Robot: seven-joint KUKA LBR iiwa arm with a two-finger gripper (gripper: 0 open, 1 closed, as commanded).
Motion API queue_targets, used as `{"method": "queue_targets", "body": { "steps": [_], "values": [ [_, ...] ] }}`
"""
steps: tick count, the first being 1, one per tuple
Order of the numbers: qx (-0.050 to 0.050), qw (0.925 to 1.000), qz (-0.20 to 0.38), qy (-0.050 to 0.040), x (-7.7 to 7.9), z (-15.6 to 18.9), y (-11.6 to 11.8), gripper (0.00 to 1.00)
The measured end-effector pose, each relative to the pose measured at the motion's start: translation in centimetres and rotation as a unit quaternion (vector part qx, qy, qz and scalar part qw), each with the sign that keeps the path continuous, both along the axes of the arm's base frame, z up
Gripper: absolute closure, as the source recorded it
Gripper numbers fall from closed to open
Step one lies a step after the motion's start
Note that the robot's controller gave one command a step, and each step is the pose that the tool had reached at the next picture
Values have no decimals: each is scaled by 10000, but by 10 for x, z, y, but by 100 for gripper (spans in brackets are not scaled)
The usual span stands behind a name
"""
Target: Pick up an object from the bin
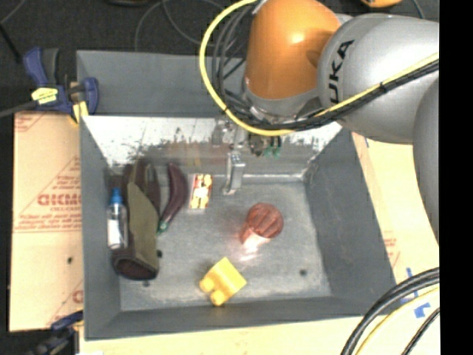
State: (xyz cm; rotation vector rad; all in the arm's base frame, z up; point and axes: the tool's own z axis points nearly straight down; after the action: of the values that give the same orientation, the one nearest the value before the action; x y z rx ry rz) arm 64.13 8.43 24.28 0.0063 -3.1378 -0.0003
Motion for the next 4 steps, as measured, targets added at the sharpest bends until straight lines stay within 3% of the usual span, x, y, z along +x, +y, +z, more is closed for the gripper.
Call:
{"method": "queue_targets", "body": {
  "steps": [1,2,3,4],
  "values": [
    [5,10000,-6,-41,1,5,0,0],
    [8,9995,306,-39,-8,1,-18,0],
    [-1,9978,669,-34,-29,25,-61,0],
    [-11,9964,842,-116,-34,1,-64,0]
  ]
}}
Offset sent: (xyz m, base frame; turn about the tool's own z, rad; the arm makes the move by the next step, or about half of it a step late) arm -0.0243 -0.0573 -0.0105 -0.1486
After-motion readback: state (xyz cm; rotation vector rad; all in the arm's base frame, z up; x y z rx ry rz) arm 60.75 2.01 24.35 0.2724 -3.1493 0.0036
